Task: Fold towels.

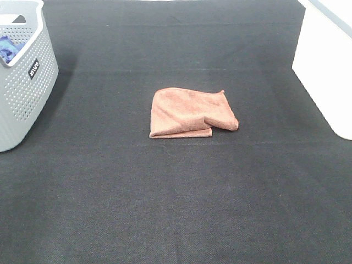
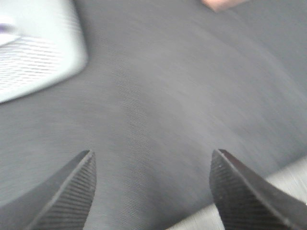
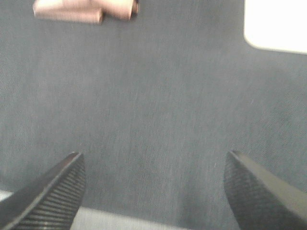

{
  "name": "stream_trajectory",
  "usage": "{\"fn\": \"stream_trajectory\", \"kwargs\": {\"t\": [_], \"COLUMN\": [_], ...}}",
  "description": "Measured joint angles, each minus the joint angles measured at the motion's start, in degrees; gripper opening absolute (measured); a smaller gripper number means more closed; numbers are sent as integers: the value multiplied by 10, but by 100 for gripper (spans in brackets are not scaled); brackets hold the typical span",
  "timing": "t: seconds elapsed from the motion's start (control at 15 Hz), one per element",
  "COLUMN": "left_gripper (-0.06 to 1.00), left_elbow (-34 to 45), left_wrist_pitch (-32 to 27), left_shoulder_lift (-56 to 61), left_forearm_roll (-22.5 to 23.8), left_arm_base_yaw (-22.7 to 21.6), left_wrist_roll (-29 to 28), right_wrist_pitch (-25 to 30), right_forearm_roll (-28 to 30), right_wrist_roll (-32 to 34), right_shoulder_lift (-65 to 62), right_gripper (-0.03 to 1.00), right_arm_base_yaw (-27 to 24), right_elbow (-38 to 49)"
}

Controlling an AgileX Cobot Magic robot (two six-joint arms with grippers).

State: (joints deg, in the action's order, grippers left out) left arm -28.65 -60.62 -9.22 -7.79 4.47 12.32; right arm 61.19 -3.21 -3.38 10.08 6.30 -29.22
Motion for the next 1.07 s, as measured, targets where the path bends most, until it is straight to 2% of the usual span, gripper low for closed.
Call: {"fn": "stream_trajectory", "kwargs": {"t": [0.07, 0.33, 0.6, 1.07], "left_gripper": [65, 65, 65, 65], "left_elbow": [0, 0, 0, 0], "left_wrist_pitch": [0, 0, 0, 0], "left_shoulder_lift": [0, 84, 94, 94], "left_forearm_roll": [0, 0, 0, 0], "left_arm_base_yaw": [0, -14, -14, -14], "left_wrist_roll": [0, 0, 0, 0], "right_wrist_pitch": [0, -2, -2, -2], "right_forearm_roll": [0, -1, -2, -15], "right_wrist_roll": [0, 0, 0, 0], "right_shoulder_lift": [0, -58, -103, -105], "right_gripper": [75, 75, 75, 75], "right_arm_base_yaw": [0, -62, -63, -48], "right_elbow": [0, 2, 2, 3]}}
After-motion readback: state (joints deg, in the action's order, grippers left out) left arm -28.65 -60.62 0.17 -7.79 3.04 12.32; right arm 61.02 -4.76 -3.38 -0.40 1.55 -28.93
